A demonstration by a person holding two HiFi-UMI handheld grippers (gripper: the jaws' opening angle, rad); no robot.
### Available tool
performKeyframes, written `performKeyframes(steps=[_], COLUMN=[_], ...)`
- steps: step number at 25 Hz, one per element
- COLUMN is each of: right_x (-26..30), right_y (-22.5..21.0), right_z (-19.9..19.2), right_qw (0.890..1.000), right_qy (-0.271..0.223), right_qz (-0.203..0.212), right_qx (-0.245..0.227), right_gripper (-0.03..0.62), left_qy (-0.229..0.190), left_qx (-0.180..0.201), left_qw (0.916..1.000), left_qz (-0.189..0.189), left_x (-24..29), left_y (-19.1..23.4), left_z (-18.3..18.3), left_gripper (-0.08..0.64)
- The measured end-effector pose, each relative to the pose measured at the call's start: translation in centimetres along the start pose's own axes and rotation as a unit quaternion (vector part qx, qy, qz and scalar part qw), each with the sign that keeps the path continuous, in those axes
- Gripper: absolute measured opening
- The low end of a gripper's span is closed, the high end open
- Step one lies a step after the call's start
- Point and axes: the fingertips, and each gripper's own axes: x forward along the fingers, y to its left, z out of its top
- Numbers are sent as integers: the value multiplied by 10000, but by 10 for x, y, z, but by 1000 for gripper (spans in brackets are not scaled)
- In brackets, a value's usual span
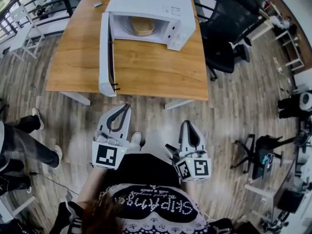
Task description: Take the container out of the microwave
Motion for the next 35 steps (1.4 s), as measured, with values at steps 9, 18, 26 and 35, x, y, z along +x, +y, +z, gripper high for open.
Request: performKeyframes(steps=[9, 18, 26, 35], right_x=[0, 21, 49, 109], right_y=[2, -3, -23, -54], right_z=[-6, -3, -2, 7], right_qw=[10000, 9999, 9996, 9982], right_qy=[88, 102, 225, 391], right_qz=[-15, 102, 160, 459], right_qx=[-33, -39, -9, -33], right_gripper=[37, 37, 37, 37], left_qy=[33, 33, 39, 73], left_qx=[-125, -150, -309, -366], left_qw=[9999, 9998, 9995, 9992], left_qz=[71, 135, -8, 156], left_x=[-5, 10, 41, 97], left_y=[5, 13, 10, 17], left_z=[-7, -7, 2, 9], left_gripper=[37, 37, 37, 37])
